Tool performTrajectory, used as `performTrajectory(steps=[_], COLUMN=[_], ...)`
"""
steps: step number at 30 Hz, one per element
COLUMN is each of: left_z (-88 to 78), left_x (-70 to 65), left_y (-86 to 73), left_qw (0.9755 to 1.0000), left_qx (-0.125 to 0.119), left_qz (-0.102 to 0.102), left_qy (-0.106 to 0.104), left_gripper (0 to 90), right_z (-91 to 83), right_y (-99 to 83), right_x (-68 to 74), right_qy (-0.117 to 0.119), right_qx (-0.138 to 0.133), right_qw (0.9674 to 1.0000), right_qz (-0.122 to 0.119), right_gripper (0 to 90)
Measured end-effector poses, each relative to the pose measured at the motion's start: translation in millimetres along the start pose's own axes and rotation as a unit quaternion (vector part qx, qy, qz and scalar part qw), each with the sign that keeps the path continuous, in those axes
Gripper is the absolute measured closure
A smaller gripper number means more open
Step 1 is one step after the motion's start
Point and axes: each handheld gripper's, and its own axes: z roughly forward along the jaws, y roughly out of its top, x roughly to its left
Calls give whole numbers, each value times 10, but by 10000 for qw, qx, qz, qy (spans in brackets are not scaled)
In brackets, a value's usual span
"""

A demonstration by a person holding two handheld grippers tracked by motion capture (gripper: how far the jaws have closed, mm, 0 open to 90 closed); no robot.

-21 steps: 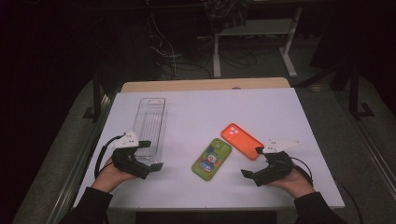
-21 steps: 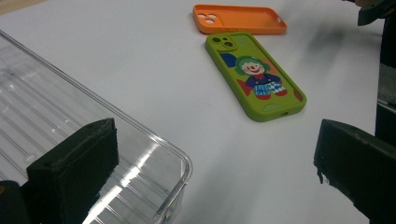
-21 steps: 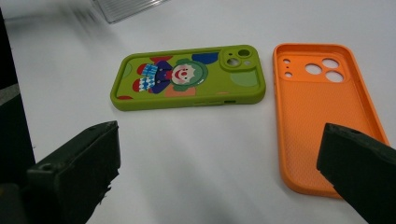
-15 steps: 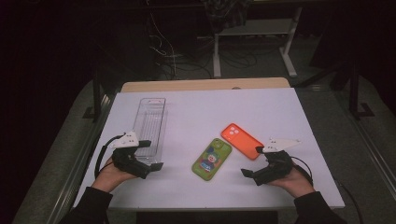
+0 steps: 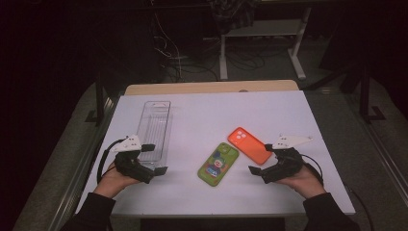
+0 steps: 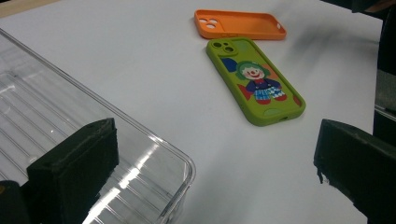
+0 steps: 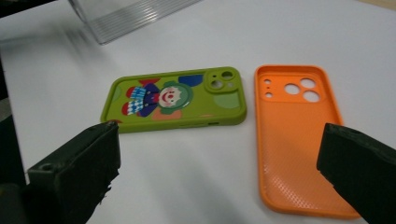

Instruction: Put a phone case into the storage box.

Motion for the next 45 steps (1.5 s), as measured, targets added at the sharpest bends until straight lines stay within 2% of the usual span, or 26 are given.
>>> performTrajectory(steps=[6,12,18,22,27,31,32,36,39,45], left_z=[14,19,-6,-12,-7,16,20,43,24,14], left_x=[3,1,12,15,14,1,2,-17,-6,15], left_y=[5,4,0,6,27,22,28,23,28,46], left_qw=[10000,10000,10000,10000,10000,10000,9999,10000,10000,10000], left_qx=[12,34,21,1,-34,89,122,80,75,36], left_qz=[-9,21,18,23,-66,18,103,8,7,70], left_qy=[8,24,27,9,-6,1,-7,-24,-37,-25], left_gripper=[0,0,0,0,0,0,0,0,0,0], right_z=[34,63,143,182,219,259,268,290,305,355], right_y=[39,114,223,307,387,436,445,495,542,616], right_x=[-30,-59,-114,-149,-203,-248,-255,-297,-346,-416], right_qy=[-4,75,-5,-40,-59,-48,-66,-132,-135,-224], right_qx=[73,199,295,265,251,240,261,209,120,145], right_qw=[10000,9998,9996,9996,9996,9997,9996,9997,9998,9996], right_qz=[57,14,-48,-87,-108,-86,-89,16,23,53], right_gripper=[0,0,0,0,0,0,0,0,0,0])
